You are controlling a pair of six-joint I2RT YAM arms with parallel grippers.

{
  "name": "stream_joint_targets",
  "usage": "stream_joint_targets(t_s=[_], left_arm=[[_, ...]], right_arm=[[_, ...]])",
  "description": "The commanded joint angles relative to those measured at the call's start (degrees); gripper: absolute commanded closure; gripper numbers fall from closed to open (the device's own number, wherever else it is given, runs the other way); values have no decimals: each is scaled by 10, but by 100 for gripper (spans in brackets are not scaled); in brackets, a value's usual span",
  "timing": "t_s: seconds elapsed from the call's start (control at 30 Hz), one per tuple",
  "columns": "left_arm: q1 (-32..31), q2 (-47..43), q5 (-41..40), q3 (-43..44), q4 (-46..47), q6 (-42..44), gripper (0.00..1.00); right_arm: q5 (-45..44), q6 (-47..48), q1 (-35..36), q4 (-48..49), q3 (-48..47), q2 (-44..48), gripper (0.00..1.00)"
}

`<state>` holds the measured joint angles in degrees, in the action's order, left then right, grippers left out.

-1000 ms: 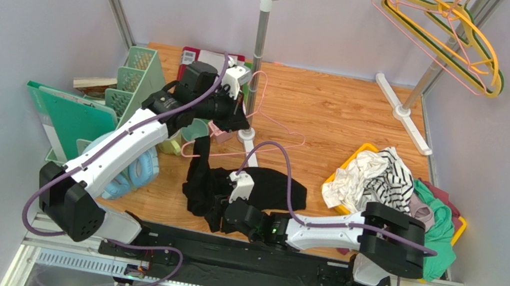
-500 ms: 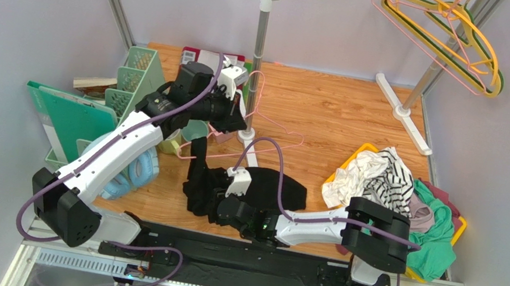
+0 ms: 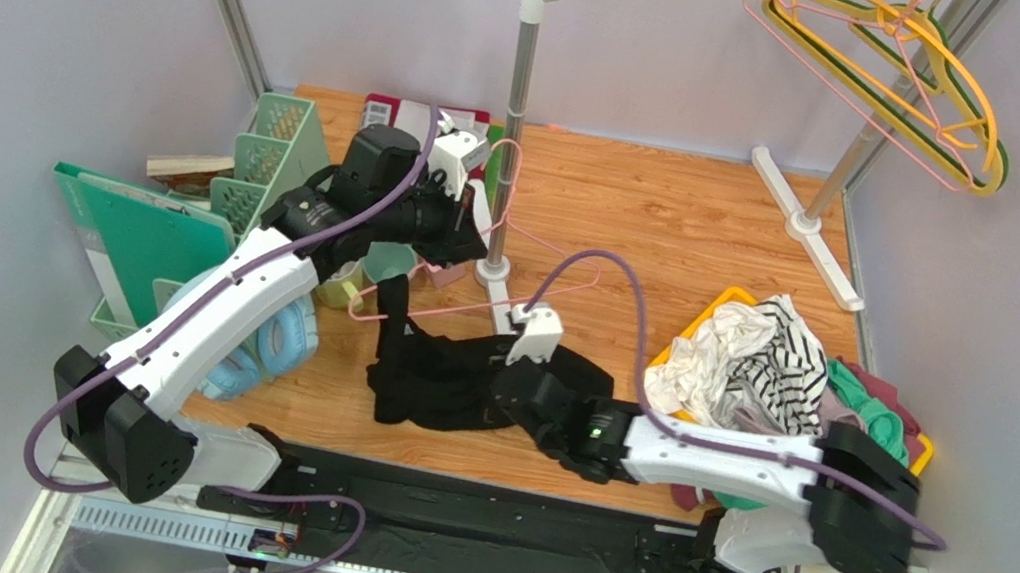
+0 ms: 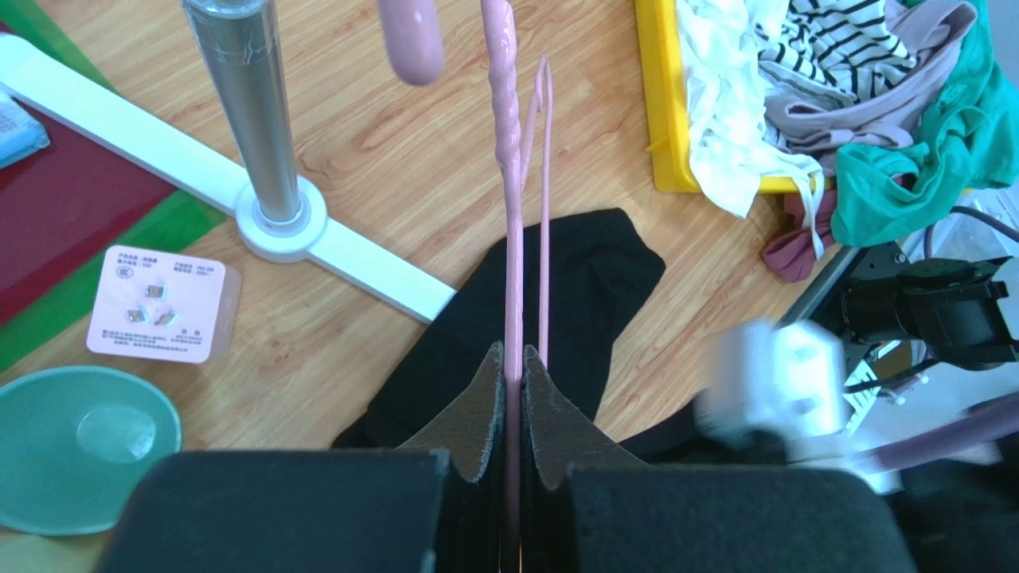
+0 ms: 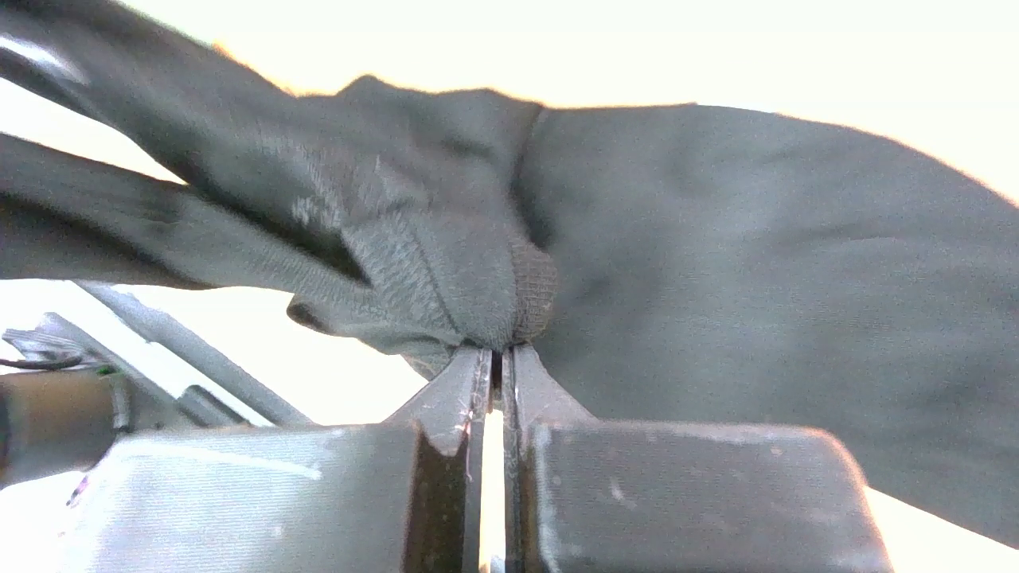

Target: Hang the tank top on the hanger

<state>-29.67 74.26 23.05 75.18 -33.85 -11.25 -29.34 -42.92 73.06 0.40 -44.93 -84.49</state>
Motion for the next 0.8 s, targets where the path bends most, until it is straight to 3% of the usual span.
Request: stream_joint_targets(t_s=[0.0,0.13,0.3,0.57,0.77], left_arm=[[-3,-37,8,2,38,-28,100],[-14,-30,8,4,75,-52,100],[-44,-18,19,5,139,-72,100],[-45,-37,28,-32,117,-23,100],[-45,-84,24,-105,119,12,100]], right_arm=[[-27,77,-32,-155,6,173,100],[70,156,-77,-265,-16,271,100],[242,181,-176,-309,3,323,100],[256,165,-288,-291,48,323,100],[345,181,-383,-262,74,313,100]])
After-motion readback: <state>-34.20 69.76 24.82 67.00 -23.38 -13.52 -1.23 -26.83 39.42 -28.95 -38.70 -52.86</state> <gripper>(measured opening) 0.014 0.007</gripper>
